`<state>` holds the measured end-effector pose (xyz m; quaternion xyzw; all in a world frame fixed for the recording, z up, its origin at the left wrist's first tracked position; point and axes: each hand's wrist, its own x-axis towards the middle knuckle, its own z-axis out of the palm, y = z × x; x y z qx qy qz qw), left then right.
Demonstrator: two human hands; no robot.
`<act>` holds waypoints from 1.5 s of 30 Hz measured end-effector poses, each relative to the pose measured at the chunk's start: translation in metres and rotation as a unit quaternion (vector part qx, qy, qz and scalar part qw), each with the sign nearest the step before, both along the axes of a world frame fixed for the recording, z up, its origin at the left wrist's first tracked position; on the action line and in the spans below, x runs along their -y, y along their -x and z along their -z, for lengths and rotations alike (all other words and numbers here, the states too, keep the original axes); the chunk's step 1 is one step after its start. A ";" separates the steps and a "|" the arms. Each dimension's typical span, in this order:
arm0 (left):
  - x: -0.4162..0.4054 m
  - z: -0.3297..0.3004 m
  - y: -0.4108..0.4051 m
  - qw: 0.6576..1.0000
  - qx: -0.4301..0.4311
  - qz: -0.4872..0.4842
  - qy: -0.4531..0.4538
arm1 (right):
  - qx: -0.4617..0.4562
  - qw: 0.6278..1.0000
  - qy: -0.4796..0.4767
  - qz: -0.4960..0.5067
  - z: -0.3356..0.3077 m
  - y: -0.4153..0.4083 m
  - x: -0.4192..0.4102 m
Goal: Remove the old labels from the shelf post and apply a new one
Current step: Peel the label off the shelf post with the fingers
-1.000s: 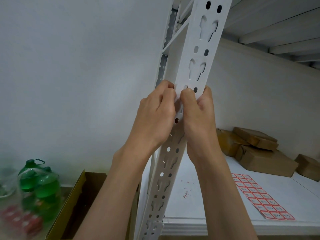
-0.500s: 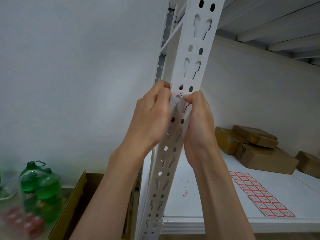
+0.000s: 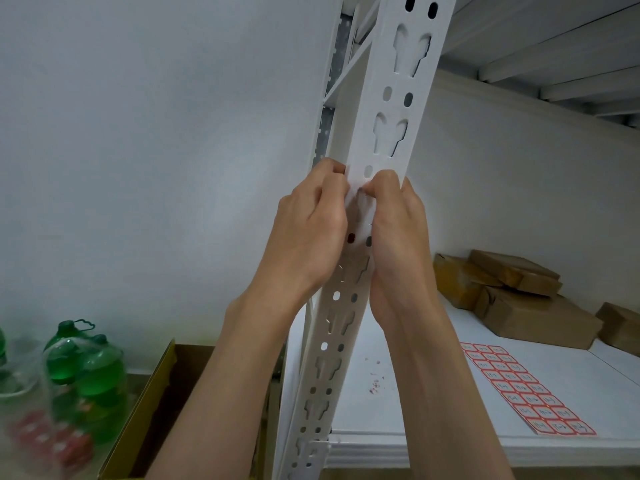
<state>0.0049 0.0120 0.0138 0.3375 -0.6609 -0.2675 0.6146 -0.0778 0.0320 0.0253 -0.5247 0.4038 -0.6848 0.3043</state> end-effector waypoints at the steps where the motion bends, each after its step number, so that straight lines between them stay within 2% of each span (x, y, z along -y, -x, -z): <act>1: 0.000 0.000 0.000 1.000 -0.001 0.001 0.001 | 0.003 1.000 -0.001 -0.006 0.000 0.000 0.000; 14: 0.002 0.001 0.001 1.000 -0.012 0.012 0.003 | 0.035 0.998 -0.006 -0.046 -0.001 0.001 -0.003; 26: 0.000 0.001 0.000 1.000 -0.019 0.015 0.007 | -0.009 1.000 0.011 0.008 0.001 0.001 0.006; 29: 0.000 0.001 0.000 1.000 -0.019 0.014 0.006 | 0.002 1.000 0.013 -0.016 0.001 0.002 0.006; 35: -0.001 0.001 0.001 0.999 -0.019 0.032 -0.004 | 0.104 0.982 -0.022 -0.159 0.004 0.013 0.000; 39: -0.001 0.001 0.004 1.000 -0.005 0.021 0.002 | 0.112 0.982 -0.025 -0.149 0.008 0.015 0.002; 45: -0.006 -0.003 0.010 0.997 0.044 -0.063 0.014 | 0.096 0.984 -0.024 -0.145 0.010 0.015 0.005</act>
